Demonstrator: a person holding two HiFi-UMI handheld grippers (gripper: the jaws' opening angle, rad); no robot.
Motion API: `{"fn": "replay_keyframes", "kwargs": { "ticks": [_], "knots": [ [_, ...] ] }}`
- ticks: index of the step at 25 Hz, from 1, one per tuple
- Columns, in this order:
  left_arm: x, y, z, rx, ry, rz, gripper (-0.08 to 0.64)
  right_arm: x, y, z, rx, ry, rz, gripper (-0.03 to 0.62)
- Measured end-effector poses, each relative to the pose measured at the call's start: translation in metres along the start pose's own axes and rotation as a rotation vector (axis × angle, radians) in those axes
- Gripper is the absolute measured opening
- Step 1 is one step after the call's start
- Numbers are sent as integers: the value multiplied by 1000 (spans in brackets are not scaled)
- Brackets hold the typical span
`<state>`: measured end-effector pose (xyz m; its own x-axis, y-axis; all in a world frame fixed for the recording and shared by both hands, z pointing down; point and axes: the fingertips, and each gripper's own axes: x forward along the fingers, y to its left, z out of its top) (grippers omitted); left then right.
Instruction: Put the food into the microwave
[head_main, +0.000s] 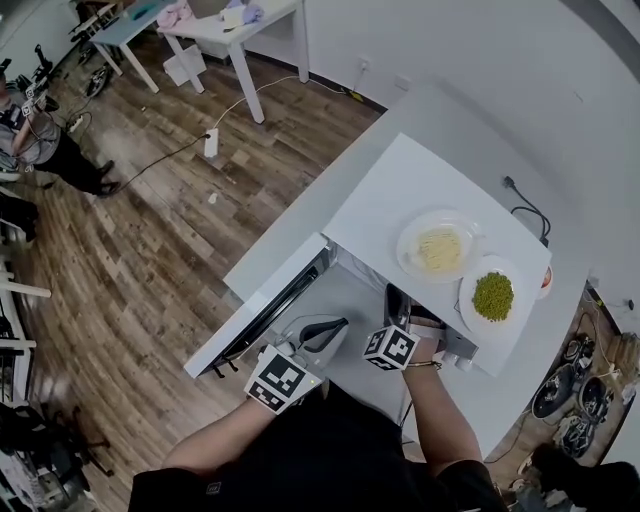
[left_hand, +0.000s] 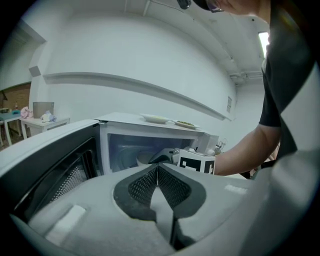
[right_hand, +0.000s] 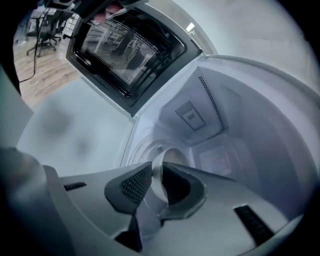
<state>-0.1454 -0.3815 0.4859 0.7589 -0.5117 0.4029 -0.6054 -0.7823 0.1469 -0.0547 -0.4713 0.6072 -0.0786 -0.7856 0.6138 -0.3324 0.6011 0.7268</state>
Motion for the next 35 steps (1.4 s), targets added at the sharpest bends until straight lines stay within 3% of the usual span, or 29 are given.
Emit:
{"fn": "replay_keyframes", "kwargs": {
  "ticks": [7, 17, 24, 30, 33, 35],
  "knots": [
    [-32, -6, 9, 17, -43, 49, 12, -38, -2, 11, 41, -70, -25, 133],
    [-93, -46, -2, 22, -105, 41, 11, -158, 9, 48, 269, -192, -36, 127],
    [-120, -86, 2, 33, -177, -38, 9, -240, 22, 61, 462, -265, 7, 100],
    [-117, -117, -2, 43, -165, -105, 9, -294, 27, 50, 567, -313, 25, 74],
    [-115, -133, -7, 54, -141, -110, 9, -314, 30, 42, 567, -351, 38, 57],
    [-115, -144, -11, 23, -126, -102, 9, -327, 32, 34, 566, -380, 44, 50]
  ]
}}
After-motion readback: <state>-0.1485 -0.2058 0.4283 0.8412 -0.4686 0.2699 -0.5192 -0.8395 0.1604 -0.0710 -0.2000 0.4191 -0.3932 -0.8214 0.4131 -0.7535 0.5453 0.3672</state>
